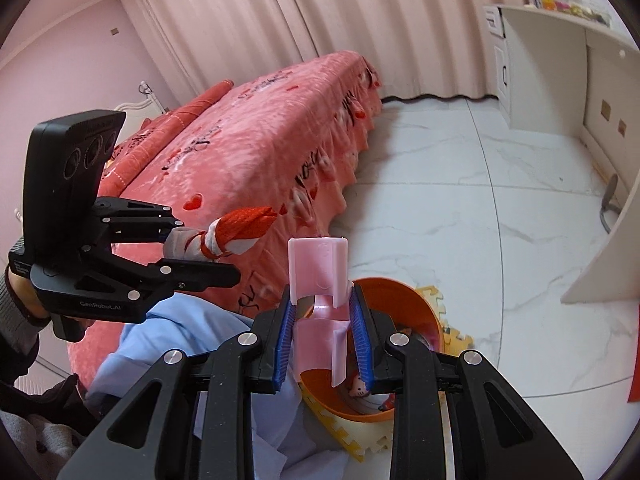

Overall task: Collect trash
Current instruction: 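Carry the pink clip and sock bundle with both grippers over the orange bin, then open both grippers to drop the clip and sock bundle into the bin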

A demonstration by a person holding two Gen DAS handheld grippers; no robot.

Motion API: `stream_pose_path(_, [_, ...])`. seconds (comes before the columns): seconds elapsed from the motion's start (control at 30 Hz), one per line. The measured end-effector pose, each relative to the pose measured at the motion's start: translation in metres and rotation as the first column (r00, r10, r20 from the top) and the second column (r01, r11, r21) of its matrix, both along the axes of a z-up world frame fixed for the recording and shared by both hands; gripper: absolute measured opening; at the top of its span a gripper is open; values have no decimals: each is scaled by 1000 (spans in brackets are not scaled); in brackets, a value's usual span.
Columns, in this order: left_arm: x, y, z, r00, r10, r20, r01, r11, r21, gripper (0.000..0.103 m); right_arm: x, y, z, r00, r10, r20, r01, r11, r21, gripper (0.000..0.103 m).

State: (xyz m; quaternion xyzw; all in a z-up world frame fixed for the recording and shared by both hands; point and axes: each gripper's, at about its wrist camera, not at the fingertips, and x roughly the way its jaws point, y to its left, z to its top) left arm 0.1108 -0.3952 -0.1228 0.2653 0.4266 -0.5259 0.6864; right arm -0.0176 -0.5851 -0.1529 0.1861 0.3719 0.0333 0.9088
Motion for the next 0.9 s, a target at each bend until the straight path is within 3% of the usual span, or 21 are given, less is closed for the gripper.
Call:
stream_pose_path(0.5, [16,-33,-37,998,13,-65,-8,997,72,37,27,-15,-45,997,-23,-74,28,998,56,28])
stream_pose_path(0.67, [14,-40,-41,999,7,-49,-3,997,74,58,27,-16,-52,996,-32,-86,38,997,63,28])
stream_pose_path(0.8, [16,-40,-45,999,19,-39,-16,996,86,59,30,-16,-55,995,-28,-94,34,997,66,28])
stream_pose_path(0.83, [17,-40,-45,999,23,-36,-20,996,90,66,31,-15,-55,995,-28,-94,34,997,65,28])
stream_pose_path(0.9, [17,-38,-46,999,30,-35,-27,996,87,69,32,-14,-55,995,-25,-94,31,997,68,28])
